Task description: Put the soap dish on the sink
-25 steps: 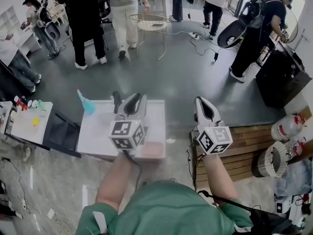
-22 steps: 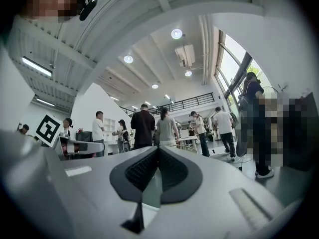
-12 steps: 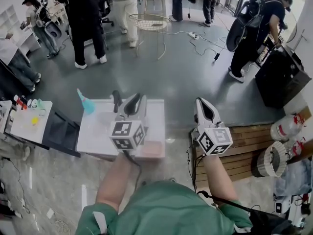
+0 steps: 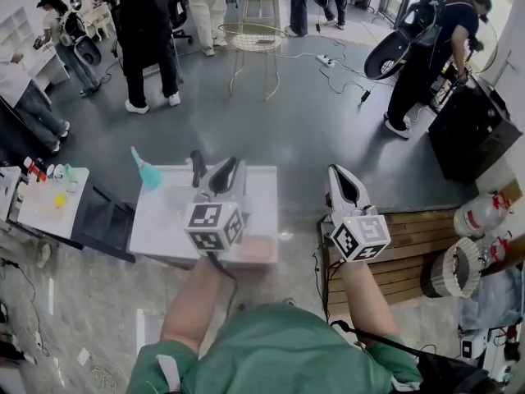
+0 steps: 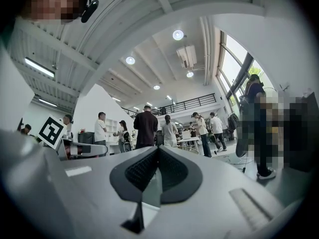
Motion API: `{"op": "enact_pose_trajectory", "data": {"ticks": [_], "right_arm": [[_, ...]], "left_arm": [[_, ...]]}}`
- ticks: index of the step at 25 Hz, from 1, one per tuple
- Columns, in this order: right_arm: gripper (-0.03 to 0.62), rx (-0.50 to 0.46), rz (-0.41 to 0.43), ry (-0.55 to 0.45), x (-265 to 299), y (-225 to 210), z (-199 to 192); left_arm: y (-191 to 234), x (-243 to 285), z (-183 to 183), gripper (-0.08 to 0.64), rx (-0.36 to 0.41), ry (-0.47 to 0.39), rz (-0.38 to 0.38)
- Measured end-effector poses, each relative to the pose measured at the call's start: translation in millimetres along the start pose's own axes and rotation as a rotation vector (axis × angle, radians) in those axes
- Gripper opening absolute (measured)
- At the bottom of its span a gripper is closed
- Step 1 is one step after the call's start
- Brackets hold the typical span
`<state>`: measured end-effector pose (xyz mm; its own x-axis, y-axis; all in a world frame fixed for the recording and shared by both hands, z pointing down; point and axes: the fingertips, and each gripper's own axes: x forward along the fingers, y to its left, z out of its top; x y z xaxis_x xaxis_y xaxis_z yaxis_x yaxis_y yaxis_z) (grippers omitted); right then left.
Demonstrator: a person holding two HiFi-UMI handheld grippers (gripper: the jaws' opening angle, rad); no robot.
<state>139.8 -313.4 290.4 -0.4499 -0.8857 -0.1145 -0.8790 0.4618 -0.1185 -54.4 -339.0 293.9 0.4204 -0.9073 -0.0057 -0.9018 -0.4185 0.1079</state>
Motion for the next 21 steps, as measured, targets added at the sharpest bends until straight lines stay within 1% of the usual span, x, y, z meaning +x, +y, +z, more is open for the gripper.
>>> {"op": "enact_pose_trajectory", "data": {"ticks": [9, 15, 21], "right_arm": [[-0.011, 0.006, -0.011, -0.001, -0.4, 0.6, -2.0], [-0.011, 0.005, -0.013, -0.005, 0.5, 6.6, -1.5], [-0.011, -0.001, -0.009, -0.009, -3.6, 5.2, 1.9]], "left_arm": [[3.8, -2.8, -2.0, 0.055, -0.021, 0.001, 0.001], [9.2, -8.0, 0.9, 0.055, -0.02, -0.007, 0.002], [3.1, -8.6, 1.1, 0.054, -0.025, -0.009, 0.001]]}}
